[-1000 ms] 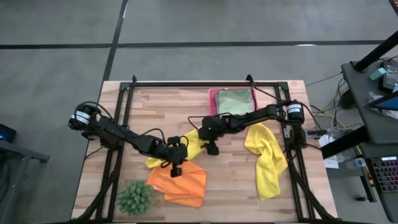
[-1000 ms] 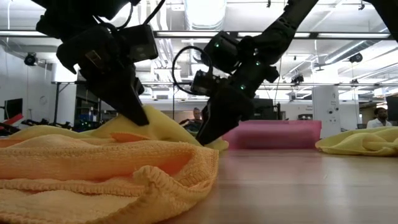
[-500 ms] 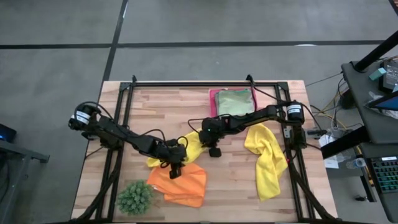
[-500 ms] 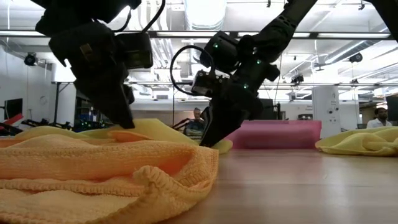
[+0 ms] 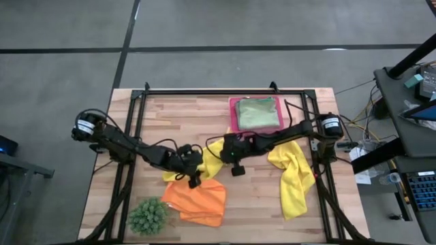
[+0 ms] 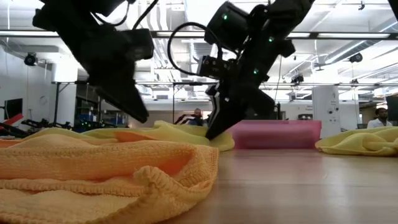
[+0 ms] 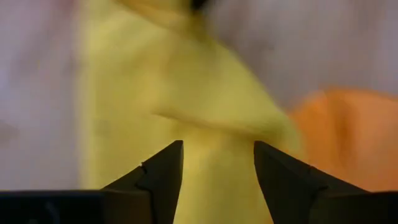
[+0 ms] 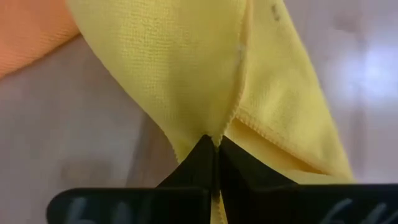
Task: Fold microfiber towels
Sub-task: Fold the top yellow microfiber cloth
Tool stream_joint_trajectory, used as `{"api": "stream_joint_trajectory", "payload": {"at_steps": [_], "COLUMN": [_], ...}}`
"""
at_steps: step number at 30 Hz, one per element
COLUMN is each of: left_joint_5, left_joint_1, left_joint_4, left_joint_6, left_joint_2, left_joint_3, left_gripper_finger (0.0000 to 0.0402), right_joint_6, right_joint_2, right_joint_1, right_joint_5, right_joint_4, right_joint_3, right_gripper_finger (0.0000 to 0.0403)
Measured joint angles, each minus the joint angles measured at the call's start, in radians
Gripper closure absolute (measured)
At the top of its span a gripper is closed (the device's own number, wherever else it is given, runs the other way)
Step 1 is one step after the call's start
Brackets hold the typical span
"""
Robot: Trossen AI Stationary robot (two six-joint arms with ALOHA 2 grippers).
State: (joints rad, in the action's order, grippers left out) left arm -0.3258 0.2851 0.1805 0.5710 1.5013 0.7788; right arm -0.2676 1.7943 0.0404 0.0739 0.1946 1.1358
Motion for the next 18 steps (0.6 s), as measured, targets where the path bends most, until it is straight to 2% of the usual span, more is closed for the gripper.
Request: {"api": "stream_joint_trajectory", "payload": {"at_steps": [3, 12, 15, 18], "left_joint_5": [-0.059, -0.058, -0.027, -0.02], "left_joint_1": [-0.016, -0.045, -0.044, -0.043], "left_joint_4": [-0.02, -0.142, -0.181, -0.176], "left_joint_6": [0.033, 0.078, 0.078, 0.076], "left_joint_2": [0.006, 0.085, 0.096, 0.098], "left_joint_3": [-0.001, 0.0, 0.005, 0.005], "left_gripper_finger": [0.0221, 0.0224, 0.0241, 0.0279], "right_joint_6": [0.003, 0.032, 0.032, 0.039], "right_joint_2": [0.0, -0.001, -0.001, -0.001], "right_joint_1": [0.024, 0.031, 0.031, 0.031], "right_joint_5": [0.04, 0.044, 0.044, 0.051], "right_joint_4": [-0.008, -0.05, -0.056, -0.059], "right_joint_3": [0.0, 0.0, 0.0, -0.001], "right_gripper_finger": [0.0394, 0.0394, 0.0394, 0.0394]}}
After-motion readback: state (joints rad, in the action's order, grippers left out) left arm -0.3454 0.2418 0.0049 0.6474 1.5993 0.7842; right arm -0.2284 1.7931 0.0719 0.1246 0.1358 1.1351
